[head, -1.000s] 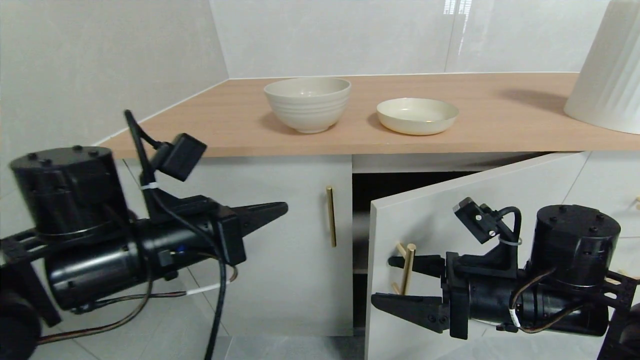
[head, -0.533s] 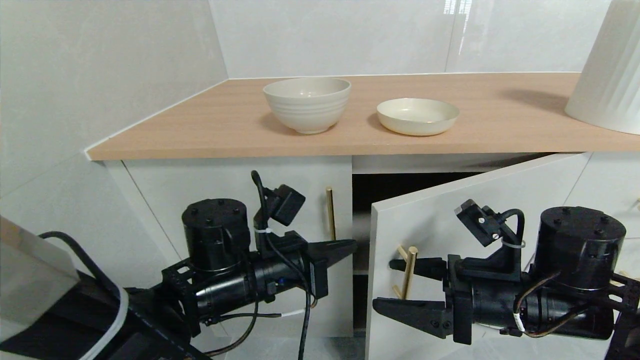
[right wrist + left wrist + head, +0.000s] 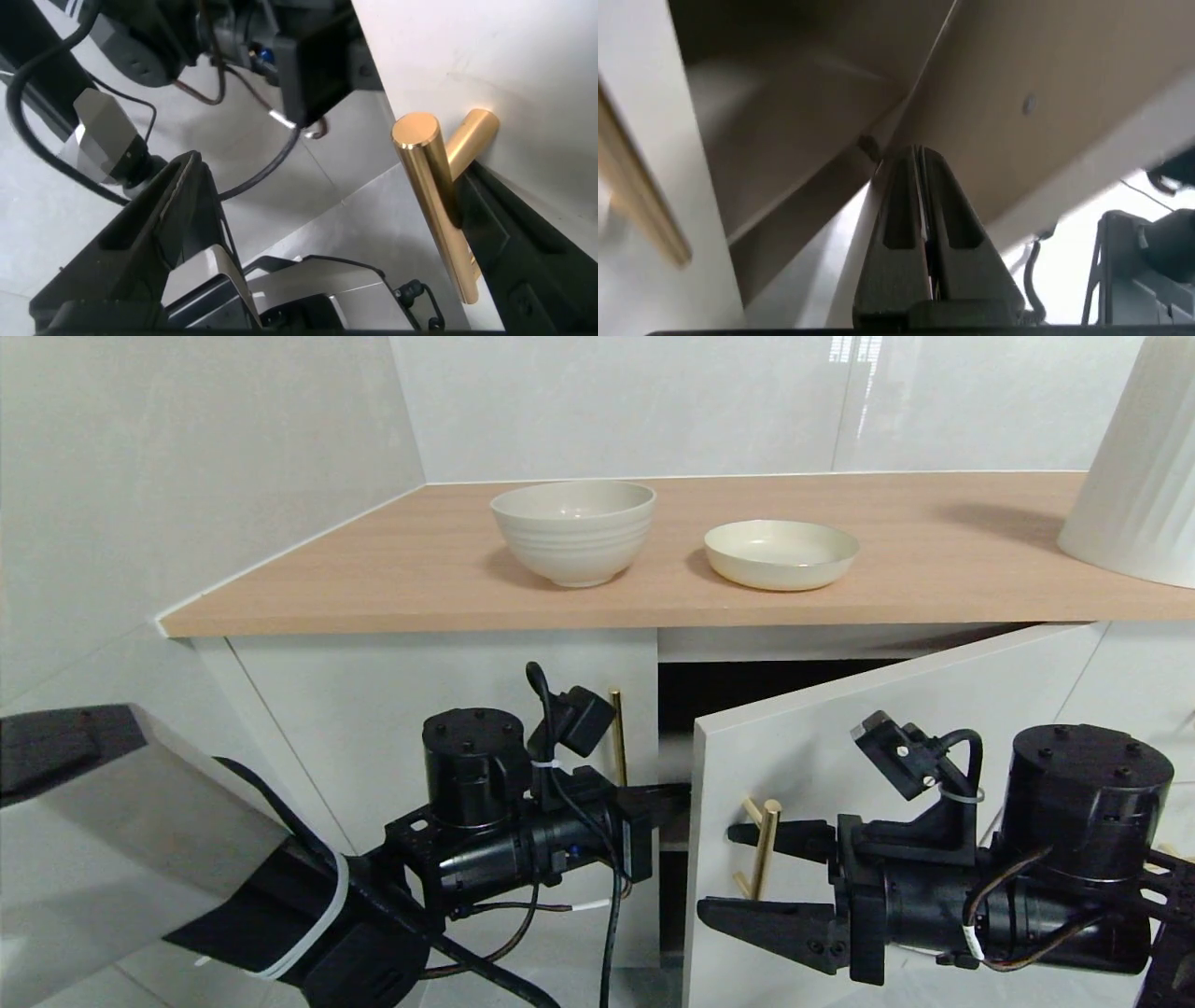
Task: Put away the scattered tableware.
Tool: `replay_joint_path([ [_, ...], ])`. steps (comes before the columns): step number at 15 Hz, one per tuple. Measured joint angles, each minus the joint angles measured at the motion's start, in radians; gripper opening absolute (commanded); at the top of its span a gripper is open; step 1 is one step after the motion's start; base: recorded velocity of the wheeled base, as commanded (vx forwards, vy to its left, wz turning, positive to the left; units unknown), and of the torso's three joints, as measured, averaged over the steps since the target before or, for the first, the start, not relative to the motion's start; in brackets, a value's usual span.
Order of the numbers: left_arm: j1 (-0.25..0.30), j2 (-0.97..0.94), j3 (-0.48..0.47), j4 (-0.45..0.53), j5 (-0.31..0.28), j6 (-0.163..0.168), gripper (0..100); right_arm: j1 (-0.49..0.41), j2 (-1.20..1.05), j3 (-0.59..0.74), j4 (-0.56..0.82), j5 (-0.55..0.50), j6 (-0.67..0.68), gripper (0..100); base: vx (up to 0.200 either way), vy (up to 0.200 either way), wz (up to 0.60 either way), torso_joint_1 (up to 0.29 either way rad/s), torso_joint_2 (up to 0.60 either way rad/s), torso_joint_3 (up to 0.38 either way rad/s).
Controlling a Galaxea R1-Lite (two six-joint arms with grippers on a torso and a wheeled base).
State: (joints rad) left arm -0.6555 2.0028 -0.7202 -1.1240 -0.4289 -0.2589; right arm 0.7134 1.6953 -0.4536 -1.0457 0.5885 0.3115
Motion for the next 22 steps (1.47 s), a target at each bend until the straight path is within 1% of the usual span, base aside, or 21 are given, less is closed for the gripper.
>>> replay_joint_path([
  [2,-0.018,0.008,-0.016,0.000,-0.017,0.000,0,0.000,0.000,0.001,0.000,0.000,-0.001,100,0.000,0.000,0.00,0.000,0.00,0.000],
  [4,-0.036,0.010,-0.019,-0.001,-0.017,0.000,0,-0.005,-0.004,0.007,0.000,0.003,-0.002,100,0.000,0.000,0.00,0.000,0.00,0.000],
  [7,-0.057,0.013,-0.023,-0.002,-0.015,0.000,0,-0.047,-0.010,0.017,0.007,0.019,-0.043,100,0.000,0.000,0.00,0.000,0.00,0.000],
  [10,-0.062,0.015,-0.040,0.000,-0.016,0.000,0,-0.091,-0.012,0.021,0.013,0.013,-0.053,100,0.000,0.000,0.00,0.000,0.00,0.000],
  [15,-0.065,0.016,-0.050,-0.003,-0.007,0.000,0,-0.261,-0.054,0.043,0.013,0.014,-0.055,100,0.000,0.000,0.00,0.000,0.00,0.000],
  [17,-0.069,0.016,-0.049,-0.002,-0.015,0.000,0,-0.289,-0.091,0.076,0.004,0.004,-0.056,100,0.000,0.000,0.00,0.000,0.00,0.000],
  [19,-0.079,0.015,-0.045,-0.001,-0.023,0.000,0,-0.297,-0.132,0.118,-0.001,-0.002,-0.067,100,0.000,0.000,0.00,0.000,0.00,0.000],
  [22,-0.087,0.014,-0.041,-0.001,-0.029,0.000,0,-0.290,-0.227,0.270,0.001,-0.005,-0.100,100,0.000,0.000,0.00,0.000,0.00,0.000],
])
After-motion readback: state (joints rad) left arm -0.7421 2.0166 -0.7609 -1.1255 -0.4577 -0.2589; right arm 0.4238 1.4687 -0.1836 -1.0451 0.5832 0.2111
